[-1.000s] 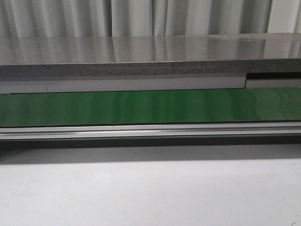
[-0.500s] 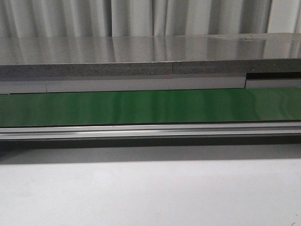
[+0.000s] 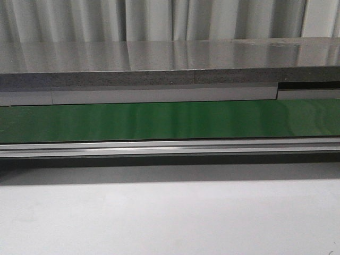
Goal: Move button from left to right
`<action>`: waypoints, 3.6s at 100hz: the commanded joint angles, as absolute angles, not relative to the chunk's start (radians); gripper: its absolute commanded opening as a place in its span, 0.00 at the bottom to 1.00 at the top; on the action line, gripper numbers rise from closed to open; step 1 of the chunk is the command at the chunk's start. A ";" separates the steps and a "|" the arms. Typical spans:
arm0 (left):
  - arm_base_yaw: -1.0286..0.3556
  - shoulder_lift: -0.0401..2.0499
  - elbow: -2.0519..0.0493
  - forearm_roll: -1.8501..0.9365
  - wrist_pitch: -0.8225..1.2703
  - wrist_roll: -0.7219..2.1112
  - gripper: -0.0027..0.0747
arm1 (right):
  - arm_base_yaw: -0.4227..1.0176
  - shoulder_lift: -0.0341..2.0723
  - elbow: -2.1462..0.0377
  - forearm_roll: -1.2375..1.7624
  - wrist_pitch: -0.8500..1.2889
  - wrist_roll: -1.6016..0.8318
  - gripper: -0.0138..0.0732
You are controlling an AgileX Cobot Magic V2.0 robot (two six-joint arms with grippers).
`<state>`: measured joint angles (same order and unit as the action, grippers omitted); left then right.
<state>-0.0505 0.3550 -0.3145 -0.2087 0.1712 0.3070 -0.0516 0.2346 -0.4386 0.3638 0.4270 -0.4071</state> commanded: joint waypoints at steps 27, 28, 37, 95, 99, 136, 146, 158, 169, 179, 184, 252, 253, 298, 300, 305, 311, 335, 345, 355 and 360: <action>-0.056 0.363 -0.344 -0.214 0.092 0.307 0.01 | 0.010 0.038 -0.225 0.031 0.202 0.044 0.08; -0.056 0.363 -0.344 -0.214 0.092 0.307 0.01 | 0.014 0.030 -0.216 0.024 0.199 0.048 0.08; -0.056 0.363 -0.344 -0.214 0.092 0.307 0.01 | 0.038 -0.018 -0.160 0.011 0.170 0.051 0.08; -0.056 0.363 -0.344 -0.214 0.092 0.307 0.01 | 0.056 -0.032 0.012 0.012 0.034 0.051 0.08; -0.056 0.363 -0.344 -0.214 0.092 0.307 0.01 | 0.056 -0.032 0.012 0.012 0.035 0.051 0.08; -0.056 0.363 -0.344 -0.214 0.092 0.307 0.01 | 0.056 -0.032 0.012 0.012 0.036 0.051 0.08; -0.056 0.363 -0.344 -0.214 0.092 0.307 0.01 | 0.056 -0.032 0.012 0.012 0.036 0.051 0.08; -0.056 0.363 -0.344 -0.214 0.092 0.307 0.01 | 0.056 -0.032 0.012 0.012 0.036 0.051 0.08; -0.056 0.363 -0.344 -0.214 0.092 0.307 0.01 | 0.056 -0.032 0.012 0.012 0.036 0.051 0.08; -0.056 0.363 -0.344 -0.214 0.092 0.307 0.01 | 0.056 -0.032 0.012 0.012 0.036 0.051 0.08; -0.056 0.363 -0.342 -0.214 0.092 0.307 0.01 | 0.056 -0.032 0.012 0.012 0.036 0.051 0.08; -0.056 0.210 -0.212 -0.013 -0.022 0.066 0.01 | 0.056 -0.032 0.012 0.012 0.036 0.051 0.08; -0.056 0.206 -0.208 -0.009 -0.022 0.060 0.01 | 0.056 -0.032 0.012 0.012 0.036 0.051 0.08; -0.056 -0.032 0.021 0.022 -0.040 -0.039 0.01 | 0.056 -0.032 0.012 0.012 0.036 0.051 0.08; -0.056 -0.032 0.025 0.024 -0.040 -0.049 0.01 | 0.056 -0.032 0.012 0.012 0.036 0.051 0.08; -0.056 -0.034 0.036 0.031 -0.039 -0.067 0.01 | 0.056 -0.032 0.012 0.012 0.036 0.051 0.08; -0.056 -0.034 0.036 0.036 -0.019 -0.074 0.01 | 0.056 -0.032 0.012 0.012 0.036 0.051 0.08; -0.056 -0.034 0.036 0.070 -0.042 -0.074 0.01 | 0.056 -0.032 0.012 0.012 0.036 0.051 0.08; -0.056 -0.034 0.036 0.070 -0.042 -0.074 0.01 | 0.056 -0.032 0.012 0.012 0.036 0.051 0.08; -0.056 -0.034 0.036 0.070 -0.036 -0.074 0.01 | 0.056 -0.032 0.012 0.012 0.036 0.051 0.08; -0.056 -0.034 0.036 0.070 -0.036 -0.074 0.01 | 0.056 -0.032 0.012 0.012 0.036 0.051 0.08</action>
<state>-0.0505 -0.0040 0.0015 0.0692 0.0425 -0.0616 0.0549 -0.0107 0.0281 0.0213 0.1188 0.0535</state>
